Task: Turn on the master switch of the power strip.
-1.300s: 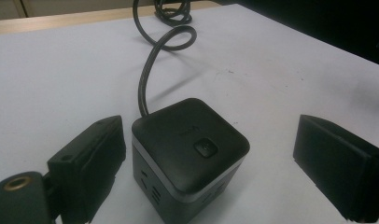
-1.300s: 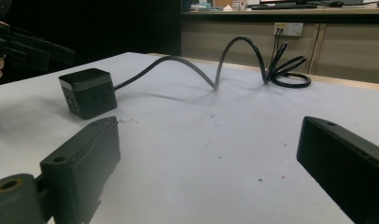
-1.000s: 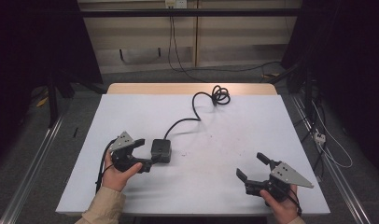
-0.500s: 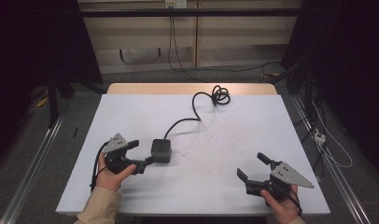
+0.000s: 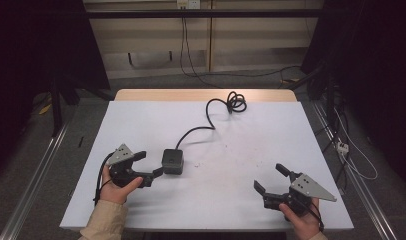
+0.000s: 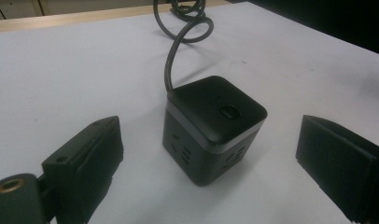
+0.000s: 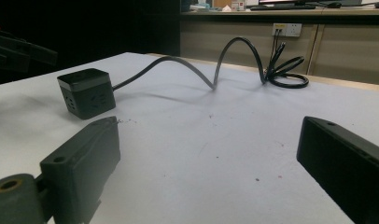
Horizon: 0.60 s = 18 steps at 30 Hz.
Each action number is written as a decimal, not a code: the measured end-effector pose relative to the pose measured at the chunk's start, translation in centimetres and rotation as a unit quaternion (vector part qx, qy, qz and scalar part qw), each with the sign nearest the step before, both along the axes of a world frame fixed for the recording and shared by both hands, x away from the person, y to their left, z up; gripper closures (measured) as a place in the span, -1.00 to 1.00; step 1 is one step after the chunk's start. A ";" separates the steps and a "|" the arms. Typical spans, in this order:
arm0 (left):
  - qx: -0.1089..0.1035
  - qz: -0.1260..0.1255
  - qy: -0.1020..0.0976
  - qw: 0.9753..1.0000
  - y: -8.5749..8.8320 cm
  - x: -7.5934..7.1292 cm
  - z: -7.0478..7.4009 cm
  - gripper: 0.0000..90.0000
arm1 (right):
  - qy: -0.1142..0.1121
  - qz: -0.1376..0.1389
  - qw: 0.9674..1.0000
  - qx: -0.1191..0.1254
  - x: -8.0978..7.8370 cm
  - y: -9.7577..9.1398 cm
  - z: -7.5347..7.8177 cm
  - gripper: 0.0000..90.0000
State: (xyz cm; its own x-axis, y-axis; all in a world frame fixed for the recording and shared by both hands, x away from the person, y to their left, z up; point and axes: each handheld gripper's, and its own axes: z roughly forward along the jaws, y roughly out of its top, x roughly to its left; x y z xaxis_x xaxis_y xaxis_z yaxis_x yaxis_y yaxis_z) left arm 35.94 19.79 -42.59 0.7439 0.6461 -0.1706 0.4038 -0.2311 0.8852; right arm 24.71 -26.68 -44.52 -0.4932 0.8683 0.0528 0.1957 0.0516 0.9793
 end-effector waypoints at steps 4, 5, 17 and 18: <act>-0.005 0.003 -0.001 1.000 0.4 -0.1 0.0 -0.85 | 0.001 0.001 1.000 0.000 0.0 0.1 0.0 -0.88; -0.004 0.006 -0.001 1.000 0.5 -0.1 0.1 -0.85 | 0.001 0.001 1.000 0.000 0.0 0.1 0.0 -0.88; -0.005 0.004 0.000 1.000 1.3 -0.2 -0.1 -0.85 | 0.000 0.000 1.000 0.001 0.0 0.0 0.0 -0.88; -0.006 0.006 0.002 1.000 1.3 -0.2 -0.1 -0.85 | 0.000 -0.001 1.000 0.001 0.0 0.0 0.0 -0.88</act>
